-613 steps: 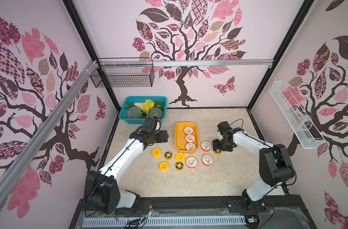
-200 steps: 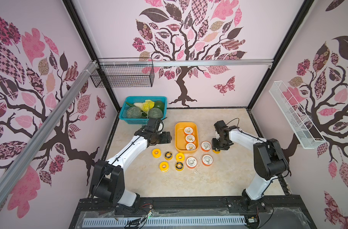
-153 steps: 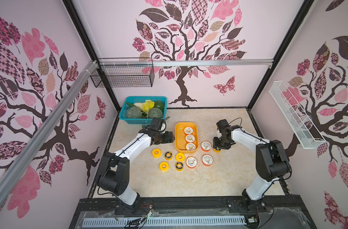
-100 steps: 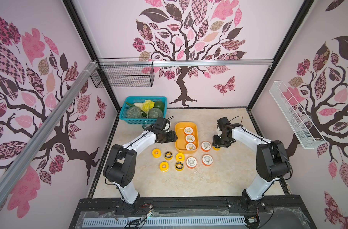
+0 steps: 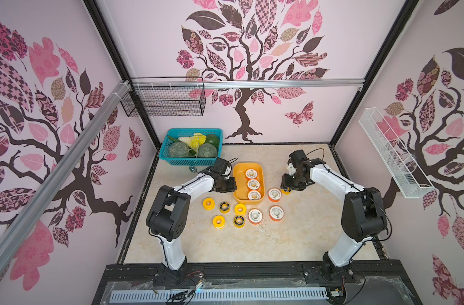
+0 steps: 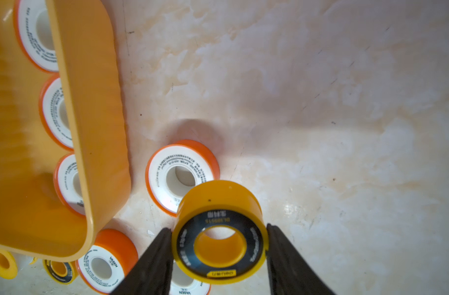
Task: Put the sealing tape into the storage box
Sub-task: Adjust the storage box at the center of the board, then place the sealing tape in the storage box.
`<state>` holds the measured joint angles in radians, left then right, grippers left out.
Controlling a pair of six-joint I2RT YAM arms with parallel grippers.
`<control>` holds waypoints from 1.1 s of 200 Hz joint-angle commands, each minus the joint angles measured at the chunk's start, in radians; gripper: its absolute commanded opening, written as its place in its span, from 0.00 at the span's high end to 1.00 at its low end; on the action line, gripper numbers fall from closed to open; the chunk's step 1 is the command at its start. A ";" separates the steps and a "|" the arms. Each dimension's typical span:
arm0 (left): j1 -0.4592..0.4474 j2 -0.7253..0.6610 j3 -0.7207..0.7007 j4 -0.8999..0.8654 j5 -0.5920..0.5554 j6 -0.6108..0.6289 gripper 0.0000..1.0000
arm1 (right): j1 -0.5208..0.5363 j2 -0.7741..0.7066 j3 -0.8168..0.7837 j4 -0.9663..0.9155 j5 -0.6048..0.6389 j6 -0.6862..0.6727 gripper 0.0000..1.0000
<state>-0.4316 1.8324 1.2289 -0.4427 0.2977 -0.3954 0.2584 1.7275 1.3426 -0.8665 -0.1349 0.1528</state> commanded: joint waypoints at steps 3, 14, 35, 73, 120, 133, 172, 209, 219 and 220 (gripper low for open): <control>-0.019 0.018 0.027 -0.004 -0.014 0.020 0.75 | 0.002 -0.013 0.053 -0.025 -0.044 -0.012 0.43; -0.025 0.020 0.029 -0.008 -0.017 0.020 0.76 | 0.004 -0.008 0.071 -0.026 -0.056 -0.012 0.43; -0.036 0.024 0.030 -0.013 -0.020 0.025 0.80 | 0.021 0.012 0.116 -0.036 -0.069 -0.013 0.43; -0.048 0.031 0.035 -0.031 -0.030 0.041 0.88 | 0.067 0.066 0.214 -0.052 -0.079 -0.009 0.43; -0.050 0.024 0.032 -0.040 -0.030 0.037 0.88 | 0.113 0.127 0.297 -0.056 -0.100 0.006 0.43; -0.050 0.025 0.035 -0.042 -0.031 0.037 0.87 | 0.127 0.145 0.317 -0.060 -0.107 0.009 0.43; -0.051 0.020 0.031 -0.039 -0.009 0.023 0.85 | 0.176 0.203 0.383 -0.062 -0.103 0.010 0.43; -0.050 0.014 0.026 -0.040 -0.004 0.001 0.83 | 0.221 0.286 0.464 -0.052 -0.112 0.006 0.43; -0.050 0.010 0.021 -0.038 -0.005 -0.010 0.83 | 0.235 0.307 0.478 -0.039 -0.113 0.004 0.43; -0.050 0.010 0.021 -0.037 -0.005 -0.010 0.83 | 0.236 0.310 0.480 -0.039 -0.113 0.004 0.43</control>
<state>-0.4786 1.8465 1.2503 -0.4755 0.2802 -0.3824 0.4652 1.9854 1.7649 -0.9165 -0.2356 0.1566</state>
